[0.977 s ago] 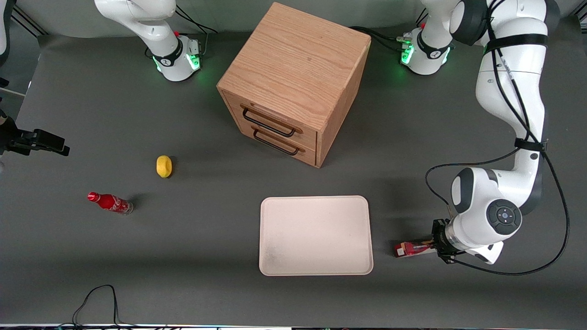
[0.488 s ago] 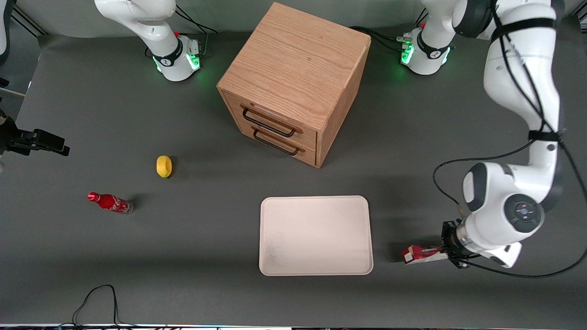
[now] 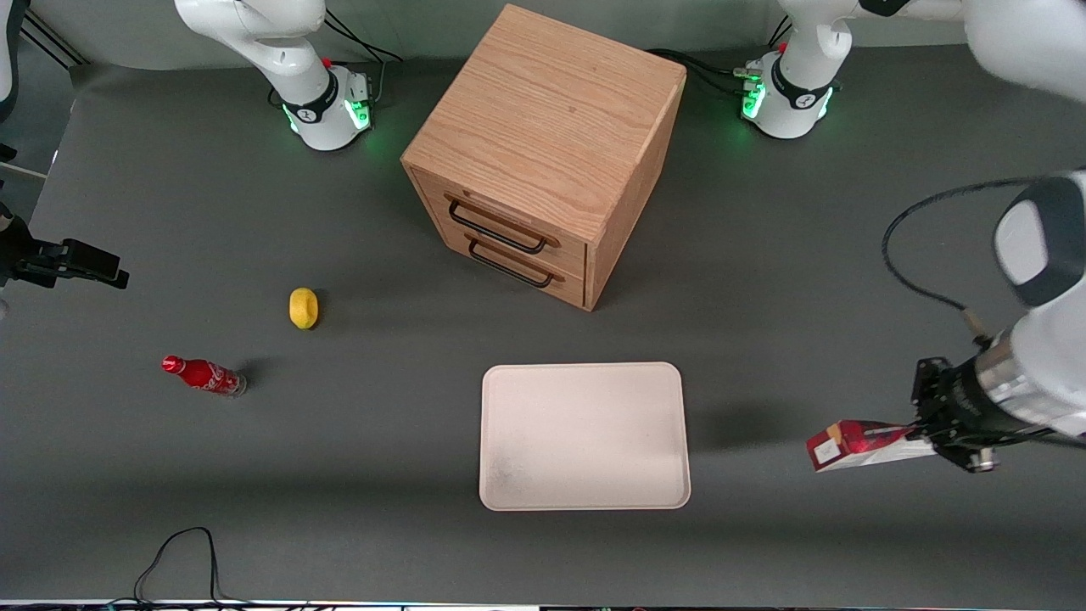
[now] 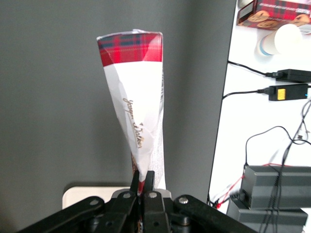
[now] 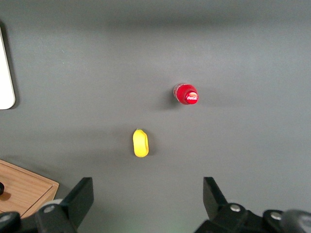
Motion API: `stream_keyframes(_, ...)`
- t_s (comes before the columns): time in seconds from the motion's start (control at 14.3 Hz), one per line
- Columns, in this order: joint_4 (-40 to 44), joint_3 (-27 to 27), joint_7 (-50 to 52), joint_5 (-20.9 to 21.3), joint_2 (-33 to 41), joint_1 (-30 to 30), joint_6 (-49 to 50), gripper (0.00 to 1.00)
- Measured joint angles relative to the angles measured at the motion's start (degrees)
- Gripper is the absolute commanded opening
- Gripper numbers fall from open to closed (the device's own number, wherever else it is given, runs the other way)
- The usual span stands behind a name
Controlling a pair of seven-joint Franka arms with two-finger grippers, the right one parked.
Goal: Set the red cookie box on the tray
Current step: 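Lift the red cookie box upright with the left gripper, then carry the held box over the tray's rim with the left gripper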
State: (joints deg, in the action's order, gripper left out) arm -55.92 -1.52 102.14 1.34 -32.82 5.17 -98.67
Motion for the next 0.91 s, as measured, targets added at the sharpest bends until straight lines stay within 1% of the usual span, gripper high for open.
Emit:
stream_keyframes(0.14, 0.65, -0.2, -1.43, 0.0, 0.37, 0.04, 0.23, 0.0)
stream_keyframes(0.21, 0.64, -0.36, -3.92, -0.01, 0.28, 0.25, 0.3, 0.0)
stream_keyframes(0.42, 0.6, -0.8, -13.65, -0.04, -0.32, 2.6, 2.5, 0.0)
stream_keyframes(0.7, 0.59, -1.28, -30.35, -0.12, -0.5, 8.94, 5.79, 0.0)
stream_keyframes(0.91, 0.59, -4.17, -38.54, -0.16, -0.52, 11.39, 5.95, 0.0)
